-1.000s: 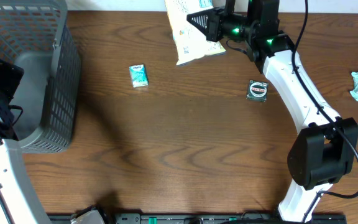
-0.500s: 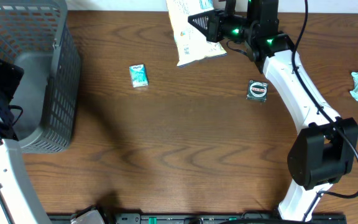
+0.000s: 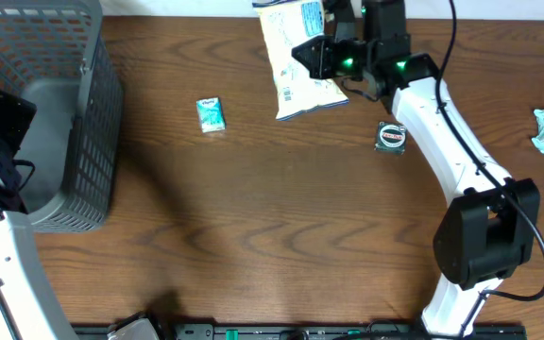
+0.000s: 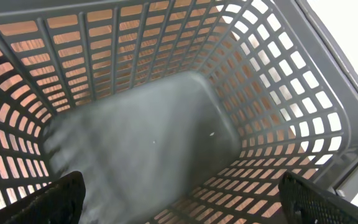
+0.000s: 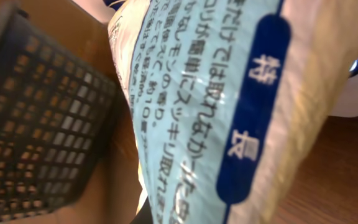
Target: Scan the item barcode
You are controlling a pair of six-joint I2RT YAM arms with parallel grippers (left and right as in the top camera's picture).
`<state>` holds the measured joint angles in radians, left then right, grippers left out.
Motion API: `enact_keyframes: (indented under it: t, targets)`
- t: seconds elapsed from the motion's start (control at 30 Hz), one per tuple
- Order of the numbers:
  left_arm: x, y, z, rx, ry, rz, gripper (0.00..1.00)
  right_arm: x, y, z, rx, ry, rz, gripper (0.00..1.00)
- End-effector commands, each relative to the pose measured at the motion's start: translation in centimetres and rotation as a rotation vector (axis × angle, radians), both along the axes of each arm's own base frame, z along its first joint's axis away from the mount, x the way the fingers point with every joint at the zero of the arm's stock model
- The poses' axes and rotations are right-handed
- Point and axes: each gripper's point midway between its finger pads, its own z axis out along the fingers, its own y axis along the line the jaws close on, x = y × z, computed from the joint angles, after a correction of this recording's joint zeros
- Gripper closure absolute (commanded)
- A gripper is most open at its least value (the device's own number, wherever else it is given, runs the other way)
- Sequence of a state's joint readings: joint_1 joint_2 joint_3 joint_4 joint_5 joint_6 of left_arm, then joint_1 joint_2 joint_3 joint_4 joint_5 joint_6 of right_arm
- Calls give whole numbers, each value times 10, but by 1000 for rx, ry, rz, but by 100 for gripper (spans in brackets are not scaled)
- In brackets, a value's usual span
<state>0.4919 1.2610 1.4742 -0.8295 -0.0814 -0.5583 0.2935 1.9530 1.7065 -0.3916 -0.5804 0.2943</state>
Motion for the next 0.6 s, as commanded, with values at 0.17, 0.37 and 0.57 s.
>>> enact_keyframes:
  t: [0.17,0.37,0.57]
  targets:
    - [0,3,-1,-2,2,15,3,6,-68,-44,-726,-107,-383,99]
    - [0,3,-1,-2,3,14,2,-2,-87,-84,-1119,-127,-387,99]
    - [0,3,-1,-2,2,15,2,-1,-117,-115,-1463,-143,-481,99]
